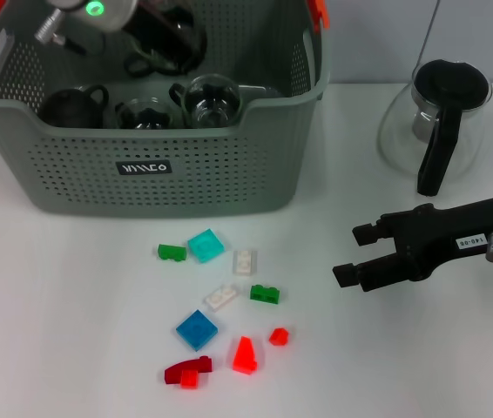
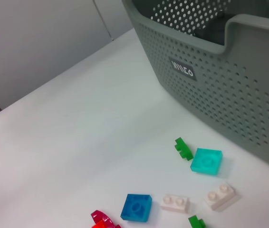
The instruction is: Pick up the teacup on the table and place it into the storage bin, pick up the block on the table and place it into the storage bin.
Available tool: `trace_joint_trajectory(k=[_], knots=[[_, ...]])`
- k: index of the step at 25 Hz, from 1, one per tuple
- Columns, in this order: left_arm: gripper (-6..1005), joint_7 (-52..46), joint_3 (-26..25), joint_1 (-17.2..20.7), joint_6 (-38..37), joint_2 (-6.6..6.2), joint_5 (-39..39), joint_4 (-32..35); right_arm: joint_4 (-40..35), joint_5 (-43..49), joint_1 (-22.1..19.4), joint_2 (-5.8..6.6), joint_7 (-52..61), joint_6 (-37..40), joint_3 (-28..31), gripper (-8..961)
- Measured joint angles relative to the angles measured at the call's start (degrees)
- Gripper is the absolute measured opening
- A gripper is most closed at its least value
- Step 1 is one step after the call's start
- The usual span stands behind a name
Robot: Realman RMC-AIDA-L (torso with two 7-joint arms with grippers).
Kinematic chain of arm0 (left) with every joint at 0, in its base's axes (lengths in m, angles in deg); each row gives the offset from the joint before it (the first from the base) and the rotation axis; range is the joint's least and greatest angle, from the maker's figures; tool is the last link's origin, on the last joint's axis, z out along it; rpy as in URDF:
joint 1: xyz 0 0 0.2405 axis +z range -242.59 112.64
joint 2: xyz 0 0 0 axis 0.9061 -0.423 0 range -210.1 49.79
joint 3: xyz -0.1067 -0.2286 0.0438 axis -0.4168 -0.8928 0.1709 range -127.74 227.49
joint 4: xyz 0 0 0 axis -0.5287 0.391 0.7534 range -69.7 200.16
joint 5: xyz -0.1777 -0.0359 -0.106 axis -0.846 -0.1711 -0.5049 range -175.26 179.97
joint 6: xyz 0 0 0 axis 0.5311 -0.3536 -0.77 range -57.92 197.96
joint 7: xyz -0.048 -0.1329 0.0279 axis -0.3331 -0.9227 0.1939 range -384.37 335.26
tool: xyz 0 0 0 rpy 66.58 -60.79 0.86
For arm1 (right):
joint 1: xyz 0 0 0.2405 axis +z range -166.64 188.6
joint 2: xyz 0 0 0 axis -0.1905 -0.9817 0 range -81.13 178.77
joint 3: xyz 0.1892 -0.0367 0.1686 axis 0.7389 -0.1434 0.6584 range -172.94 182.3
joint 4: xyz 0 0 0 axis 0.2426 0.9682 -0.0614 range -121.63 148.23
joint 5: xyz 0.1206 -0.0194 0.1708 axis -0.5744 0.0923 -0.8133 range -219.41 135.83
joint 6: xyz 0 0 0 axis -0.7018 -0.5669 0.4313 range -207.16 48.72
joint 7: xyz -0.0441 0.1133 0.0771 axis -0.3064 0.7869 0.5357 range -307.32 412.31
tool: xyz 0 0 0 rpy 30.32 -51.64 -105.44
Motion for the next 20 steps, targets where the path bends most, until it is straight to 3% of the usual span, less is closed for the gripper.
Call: trace_joint_trajectory(k=[6, 20], knots=[[45, -0.4, 0.6, -0.5, 5.0, 1.67, 4.0, -3.7, 0.0, 0.2, 0.3, -0.2, 0.3, 0.1, -0.2, 927], [78, -2.2, 0.8, 0.0, 8.7, 3.92, 10.4, -5.6, 0.7, 0.3, 0.6, -0.24, 0.1, 0.1, -0.2, 927]])
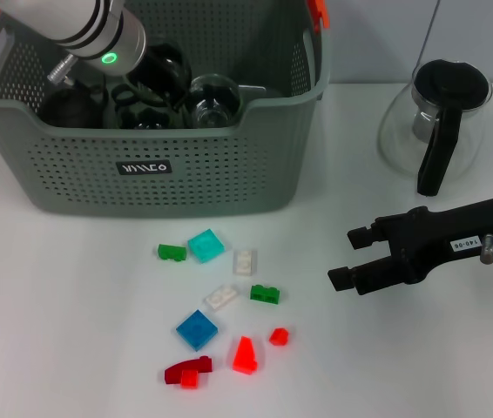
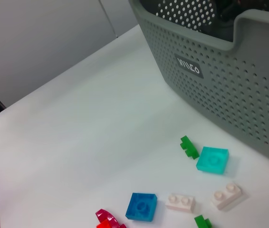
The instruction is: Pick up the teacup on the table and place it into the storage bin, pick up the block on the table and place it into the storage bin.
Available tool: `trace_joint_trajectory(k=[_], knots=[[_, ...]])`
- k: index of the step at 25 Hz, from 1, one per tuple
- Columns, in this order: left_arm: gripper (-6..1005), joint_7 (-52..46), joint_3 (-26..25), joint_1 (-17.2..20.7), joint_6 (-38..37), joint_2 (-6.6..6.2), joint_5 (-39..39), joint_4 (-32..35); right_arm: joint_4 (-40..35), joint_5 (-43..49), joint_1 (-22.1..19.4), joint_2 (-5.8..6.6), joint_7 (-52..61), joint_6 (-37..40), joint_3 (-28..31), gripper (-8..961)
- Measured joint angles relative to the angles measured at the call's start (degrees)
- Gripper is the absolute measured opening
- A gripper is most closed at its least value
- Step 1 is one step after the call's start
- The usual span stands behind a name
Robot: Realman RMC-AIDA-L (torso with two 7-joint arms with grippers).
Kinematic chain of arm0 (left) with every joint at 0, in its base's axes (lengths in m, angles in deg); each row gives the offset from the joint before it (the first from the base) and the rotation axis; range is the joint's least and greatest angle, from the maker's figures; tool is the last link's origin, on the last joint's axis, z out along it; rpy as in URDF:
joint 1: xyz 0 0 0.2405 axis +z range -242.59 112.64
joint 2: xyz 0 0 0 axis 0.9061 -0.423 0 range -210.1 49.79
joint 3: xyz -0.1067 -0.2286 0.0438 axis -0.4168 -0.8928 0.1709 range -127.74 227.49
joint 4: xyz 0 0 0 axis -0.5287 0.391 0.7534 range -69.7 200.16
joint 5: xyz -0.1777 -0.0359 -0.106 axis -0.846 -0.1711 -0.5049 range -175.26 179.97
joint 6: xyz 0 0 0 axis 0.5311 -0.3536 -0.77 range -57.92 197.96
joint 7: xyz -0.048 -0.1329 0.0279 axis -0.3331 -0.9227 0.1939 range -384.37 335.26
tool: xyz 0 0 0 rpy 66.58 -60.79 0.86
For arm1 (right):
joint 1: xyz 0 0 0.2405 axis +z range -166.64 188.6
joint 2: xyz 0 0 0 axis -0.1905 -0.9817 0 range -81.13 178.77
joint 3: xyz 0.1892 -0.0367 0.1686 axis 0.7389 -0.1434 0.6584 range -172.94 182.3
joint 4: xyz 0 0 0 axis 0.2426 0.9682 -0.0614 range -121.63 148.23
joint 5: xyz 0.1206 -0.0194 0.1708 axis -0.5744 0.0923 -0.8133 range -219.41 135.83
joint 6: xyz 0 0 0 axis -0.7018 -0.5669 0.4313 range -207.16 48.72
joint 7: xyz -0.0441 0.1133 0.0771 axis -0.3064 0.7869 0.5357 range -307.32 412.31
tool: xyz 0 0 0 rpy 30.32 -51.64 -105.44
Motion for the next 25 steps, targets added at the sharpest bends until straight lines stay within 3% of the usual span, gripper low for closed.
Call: trace_joint_trajectory(k=[25], knots=[[137, 0.3, 0.1, 0.9, 0.8, 0.84, 0.1, -0.4, 0.1, 0.3, 0.0, -0.18, -0.1, 0.0, 0.0, 927]])
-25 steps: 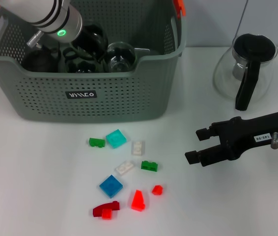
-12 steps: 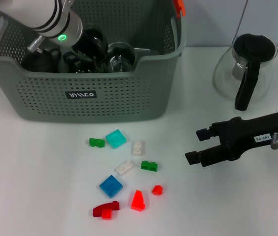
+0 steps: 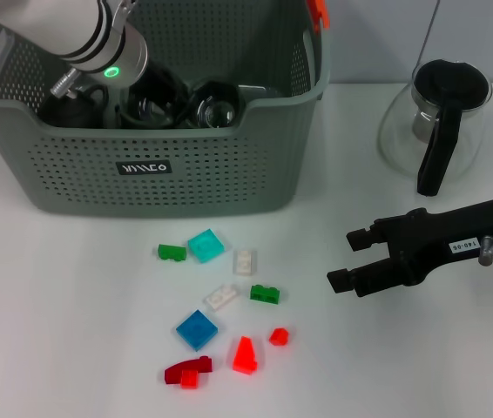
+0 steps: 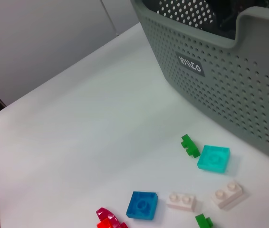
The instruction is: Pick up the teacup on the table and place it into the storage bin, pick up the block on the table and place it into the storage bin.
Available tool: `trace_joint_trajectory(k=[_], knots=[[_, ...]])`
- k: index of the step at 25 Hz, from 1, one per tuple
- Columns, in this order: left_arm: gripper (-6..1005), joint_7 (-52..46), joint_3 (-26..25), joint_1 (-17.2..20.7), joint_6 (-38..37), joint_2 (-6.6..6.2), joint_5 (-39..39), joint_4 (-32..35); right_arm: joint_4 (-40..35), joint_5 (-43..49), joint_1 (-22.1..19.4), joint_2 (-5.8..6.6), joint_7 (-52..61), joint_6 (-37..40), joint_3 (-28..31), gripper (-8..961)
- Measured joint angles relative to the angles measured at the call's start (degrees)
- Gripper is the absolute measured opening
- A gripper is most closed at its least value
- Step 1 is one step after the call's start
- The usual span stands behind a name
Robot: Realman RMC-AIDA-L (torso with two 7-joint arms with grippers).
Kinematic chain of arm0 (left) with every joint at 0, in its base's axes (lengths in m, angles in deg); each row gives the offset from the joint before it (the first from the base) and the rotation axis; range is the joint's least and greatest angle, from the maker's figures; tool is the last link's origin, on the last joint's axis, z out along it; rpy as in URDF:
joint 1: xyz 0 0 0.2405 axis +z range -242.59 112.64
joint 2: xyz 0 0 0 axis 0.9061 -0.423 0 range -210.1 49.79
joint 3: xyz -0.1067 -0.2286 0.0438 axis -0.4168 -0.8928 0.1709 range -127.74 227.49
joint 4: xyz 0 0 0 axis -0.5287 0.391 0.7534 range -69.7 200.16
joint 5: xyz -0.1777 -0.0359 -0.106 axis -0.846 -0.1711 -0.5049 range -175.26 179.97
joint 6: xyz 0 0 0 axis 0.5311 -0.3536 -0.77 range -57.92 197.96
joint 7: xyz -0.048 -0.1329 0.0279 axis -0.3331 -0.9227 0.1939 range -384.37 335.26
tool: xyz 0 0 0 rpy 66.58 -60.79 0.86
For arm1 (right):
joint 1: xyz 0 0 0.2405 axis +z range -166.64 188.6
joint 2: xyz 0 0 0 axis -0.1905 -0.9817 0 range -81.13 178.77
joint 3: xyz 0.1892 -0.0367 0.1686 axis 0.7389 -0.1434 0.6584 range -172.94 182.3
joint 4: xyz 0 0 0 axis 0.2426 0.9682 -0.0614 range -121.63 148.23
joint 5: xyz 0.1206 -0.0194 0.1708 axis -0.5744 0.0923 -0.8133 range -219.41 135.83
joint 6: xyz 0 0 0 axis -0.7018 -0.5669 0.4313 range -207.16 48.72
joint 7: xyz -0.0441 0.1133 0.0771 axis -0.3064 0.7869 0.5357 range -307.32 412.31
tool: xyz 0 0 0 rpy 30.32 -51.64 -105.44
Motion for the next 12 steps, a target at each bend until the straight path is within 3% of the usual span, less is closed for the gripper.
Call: trace_joint_trajectory(k=[4, 12], knots=[[176, 0.0, 0.0, 0.2, -0.1, 0.13, 0.0, 0.2, 0.0, 0.0, -0.1, 0.01, -0.1, 0.0, 0.0, 927], [499, -0.4, 0.0, 0.3, -0.5, 0.3, 0.0, 0.5, 0.0, 0.0, -0.3, 0.0, -0.1, 0.1, 0.0, 927]])
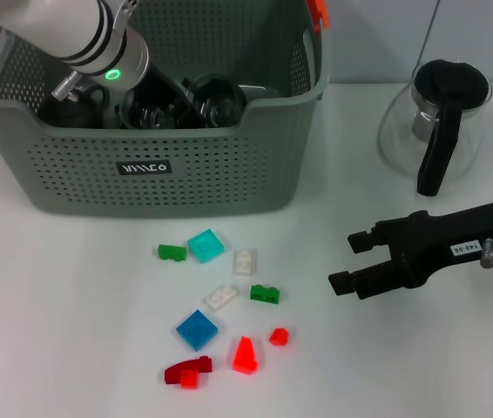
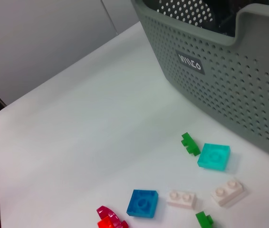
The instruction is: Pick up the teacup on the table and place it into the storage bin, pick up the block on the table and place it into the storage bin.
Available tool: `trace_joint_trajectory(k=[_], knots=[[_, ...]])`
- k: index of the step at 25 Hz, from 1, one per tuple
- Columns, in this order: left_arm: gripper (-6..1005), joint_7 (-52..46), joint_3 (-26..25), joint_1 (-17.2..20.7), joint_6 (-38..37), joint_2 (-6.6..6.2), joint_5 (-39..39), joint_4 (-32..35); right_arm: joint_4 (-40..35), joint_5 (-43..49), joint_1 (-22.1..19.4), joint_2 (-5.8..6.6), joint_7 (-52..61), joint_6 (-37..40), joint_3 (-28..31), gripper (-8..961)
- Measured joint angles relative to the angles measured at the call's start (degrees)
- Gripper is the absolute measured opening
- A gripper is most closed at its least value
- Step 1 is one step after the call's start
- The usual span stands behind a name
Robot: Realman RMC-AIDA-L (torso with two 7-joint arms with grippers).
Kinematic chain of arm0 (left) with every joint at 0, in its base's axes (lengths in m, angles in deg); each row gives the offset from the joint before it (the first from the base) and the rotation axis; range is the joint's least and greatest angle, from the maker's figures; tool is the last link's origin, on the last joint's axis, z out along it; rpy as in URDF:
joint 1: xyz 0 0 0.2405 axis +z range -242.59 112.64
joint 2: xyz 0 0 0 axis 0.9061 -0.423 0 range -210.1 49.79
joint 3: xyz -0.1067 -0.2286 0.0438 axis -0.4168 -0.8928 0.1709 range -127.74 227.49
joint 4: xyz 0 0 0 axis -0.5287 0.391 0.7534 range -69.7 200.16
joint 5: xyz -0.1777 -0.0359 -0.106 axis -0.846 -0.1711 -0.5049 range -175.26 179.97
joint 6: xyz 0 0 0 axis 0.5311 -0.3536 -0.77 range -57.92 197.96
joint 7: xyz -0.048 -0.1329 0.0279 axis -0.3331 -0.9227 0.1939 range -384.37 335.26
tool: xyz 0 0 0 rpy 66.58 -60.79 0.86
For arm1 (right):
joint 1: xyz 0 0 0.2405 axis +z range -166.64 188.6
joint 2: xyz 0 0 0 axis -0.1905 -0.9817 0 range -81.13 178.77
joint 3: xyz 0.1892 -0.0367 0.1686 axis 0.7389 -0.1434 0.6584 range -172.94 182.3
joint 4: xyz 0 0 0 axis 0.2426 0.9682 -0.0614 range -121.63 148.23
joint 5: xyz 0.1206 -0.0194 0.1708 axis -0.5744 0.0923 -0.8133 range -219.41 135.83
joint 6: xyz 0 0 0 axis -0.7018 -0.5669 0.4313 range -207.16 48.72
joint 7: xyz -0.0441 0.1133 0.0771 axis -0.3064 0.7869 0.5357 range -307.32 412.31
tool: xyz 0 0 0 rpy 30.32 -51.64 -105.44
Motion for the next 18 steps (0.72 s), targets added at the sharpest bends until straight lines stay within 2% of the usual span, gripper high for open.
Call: trace_joint_trajectory(k=[8, 18], knots=[[815, -0.2, -0.2, 0.1, -3.7, -0.16, 0.0, 2.3, 0.0, 0.0, -0.2, 0.01, 0.0, 0.0, 0.0, 928], [839, -0.1, -0.1, 1.2, -7.6, 0.1, 0.0, 6.5, -0.1, 0.0, -0.2, 0.12, -0.1, 0.0, 0.0, 928]])
